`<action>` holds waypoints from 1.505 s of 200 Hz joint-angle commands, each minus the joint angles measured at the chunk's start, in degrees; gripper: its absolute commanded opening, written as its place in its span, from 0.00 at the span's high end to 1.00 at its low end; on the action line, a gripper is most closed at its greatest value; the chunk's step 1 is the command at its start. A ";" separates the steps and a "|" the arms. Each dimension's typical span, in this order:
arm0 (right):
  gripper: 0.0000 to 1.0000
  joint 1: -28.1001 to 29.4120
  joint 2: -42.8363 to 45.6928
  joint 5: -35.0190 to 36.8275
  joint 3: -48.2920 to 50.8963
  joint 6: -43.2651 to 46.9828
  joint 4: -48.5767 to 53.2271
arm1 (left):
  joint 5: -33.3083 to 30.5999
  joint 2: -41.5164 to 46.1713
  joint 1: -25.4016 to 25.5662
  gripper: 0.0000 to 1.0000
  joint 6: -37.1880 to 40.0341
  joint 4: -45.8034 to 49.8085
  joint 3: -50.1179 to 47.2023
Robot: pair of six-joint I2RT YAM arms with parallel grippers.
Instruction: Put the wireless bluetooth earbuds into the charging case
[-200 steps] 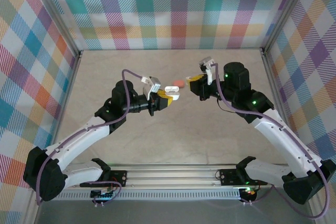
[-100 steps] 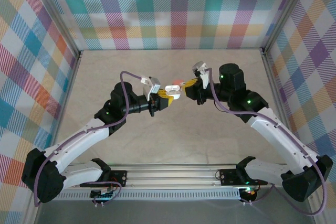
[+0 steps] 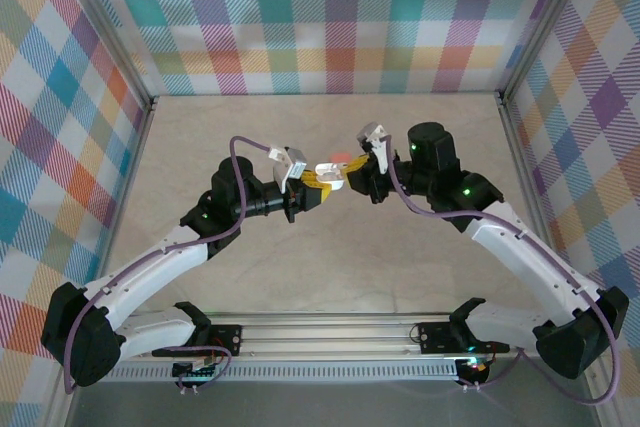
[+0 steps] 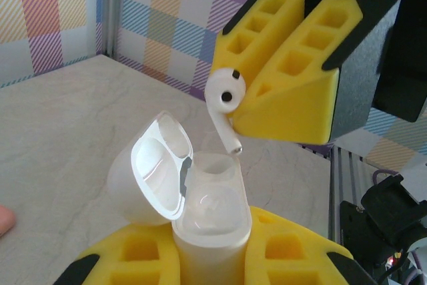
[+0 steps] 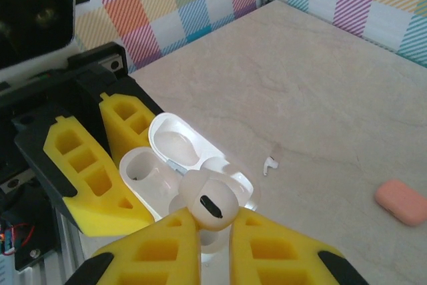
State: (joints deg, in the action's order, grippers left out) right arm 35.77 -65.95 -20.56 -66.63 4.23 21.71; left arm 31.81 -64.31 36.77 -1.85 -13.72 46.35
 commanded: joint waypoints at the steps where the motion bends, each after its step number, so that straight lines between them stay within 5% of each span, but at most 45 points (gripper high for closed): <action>1: 0.85 0.84 -0.41 1.23 -2.55 3.92 1.43 | -0.26 0.30 0.84 1.00 1.31 -1.06 1.68; 90: 0.85 3.63 -2.33 7.79 -4.35 9.61 5.36 | -0.85 0.15 0.93 1.00 1.85 -0.08 1.57; 191: 0.82 3.76 -3.94 5.06 -6.02 9.22 5.70 | -0.78 0.21 1.02 1.00 2.91 -0.56 1.30; 301: 0.57 2.59 -8.28 -0.75 -9.13 -0.73 7.51 | -1.05 2.31 1.02 1.00 2.20 -3.40 -0.72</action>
State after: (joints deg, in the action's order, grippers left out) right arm 38.92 -72.36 -18.70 -73.19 9.19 28.32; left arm 28.73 -64.29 36.88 -0.23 -12.38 46.09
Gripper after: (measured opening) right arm 0.409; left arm 0.166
